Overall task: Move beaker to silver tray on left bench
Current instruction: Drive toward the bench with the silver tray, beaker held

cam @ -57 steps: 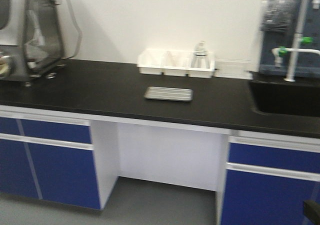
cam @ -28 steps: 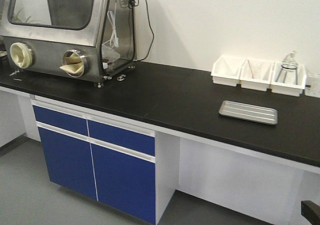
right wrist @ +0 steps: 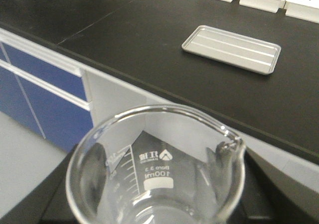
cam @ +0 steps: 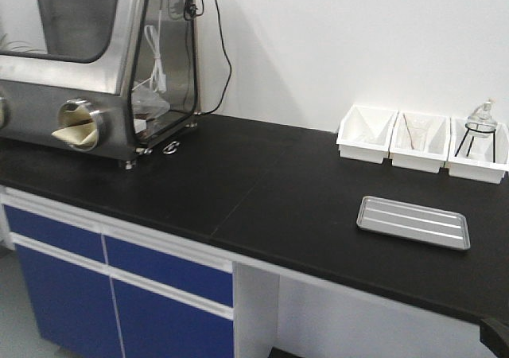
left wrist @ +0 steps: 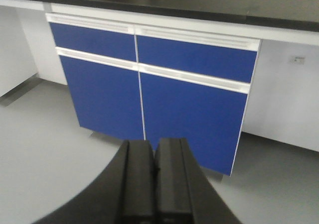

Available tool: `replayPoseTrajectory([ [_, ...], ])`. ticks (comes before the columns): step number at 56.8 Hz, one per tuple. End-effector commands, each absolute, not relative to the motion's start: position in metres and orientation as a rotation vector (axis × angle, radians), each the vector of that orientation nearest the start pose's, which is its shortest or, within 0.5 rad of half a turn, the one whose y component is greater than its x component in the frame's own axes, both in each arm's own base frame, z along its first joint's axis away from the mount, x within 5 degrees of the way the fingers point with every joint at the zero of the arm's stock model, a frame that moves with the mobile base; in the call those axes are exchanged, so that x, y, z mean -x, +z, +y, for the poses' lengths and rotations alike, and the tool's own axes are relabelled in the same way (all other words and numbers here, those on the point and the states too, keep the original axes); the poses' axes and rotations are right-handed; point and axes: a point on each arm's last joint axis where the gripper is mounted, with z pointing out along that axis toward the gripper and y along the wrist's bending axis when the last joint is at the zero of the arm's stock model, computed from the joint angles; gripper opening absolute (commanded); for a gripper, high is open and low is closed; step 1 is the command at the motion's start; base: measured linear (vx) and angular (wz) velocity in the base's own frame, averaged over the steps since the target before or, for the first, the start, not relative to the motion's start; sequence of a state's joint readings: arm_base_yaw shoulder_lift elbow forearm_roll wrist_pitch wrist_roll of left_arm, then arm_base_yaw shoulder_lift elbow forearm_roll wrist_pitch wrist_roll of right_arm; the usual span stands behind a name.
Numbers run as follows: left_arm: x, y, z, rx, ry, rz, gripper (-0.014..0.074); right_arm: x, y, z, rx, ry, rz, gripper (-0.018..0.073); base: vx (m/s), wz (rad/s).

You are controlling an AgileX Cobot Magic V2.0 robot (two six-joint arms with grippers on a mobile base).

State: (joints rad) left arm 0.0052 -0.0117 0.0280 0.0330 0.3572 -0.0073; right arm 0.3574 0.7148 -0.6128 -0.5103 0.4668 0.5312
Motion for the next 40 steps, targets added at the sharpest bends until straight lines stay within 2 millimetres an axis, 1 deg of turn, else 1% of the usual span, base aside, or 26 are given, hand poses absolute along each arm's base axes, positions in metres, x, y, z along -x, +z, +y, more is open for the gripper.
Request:
replayPoseTrajectory([
  [1, -0.0544, 0.1705, 0.0007, -0.012, 0.021, 1.791, 0.0001, -0.1429, 0.3349, 0.0341, 0.179, 0.073, 1.882, -0.0003, 0.43, -0.15],
  [21, -0.0544, 0.1705, 0.0007, -0.012, 0.021, 1.791, 0.0001, -0.1429, 0.335, 0.0341, 0.179, 0.073, 1.882, -0.0003, 0.43, -0.22],
  [40, -0.0544, 0.1705, 0.0007, -0.012, 0.021, 1.791, 0.0001, -0.1429, 0.335, 0.0341, 0.179, 0.073, 1.882, -0.0003, 0.4, -0.37],
])
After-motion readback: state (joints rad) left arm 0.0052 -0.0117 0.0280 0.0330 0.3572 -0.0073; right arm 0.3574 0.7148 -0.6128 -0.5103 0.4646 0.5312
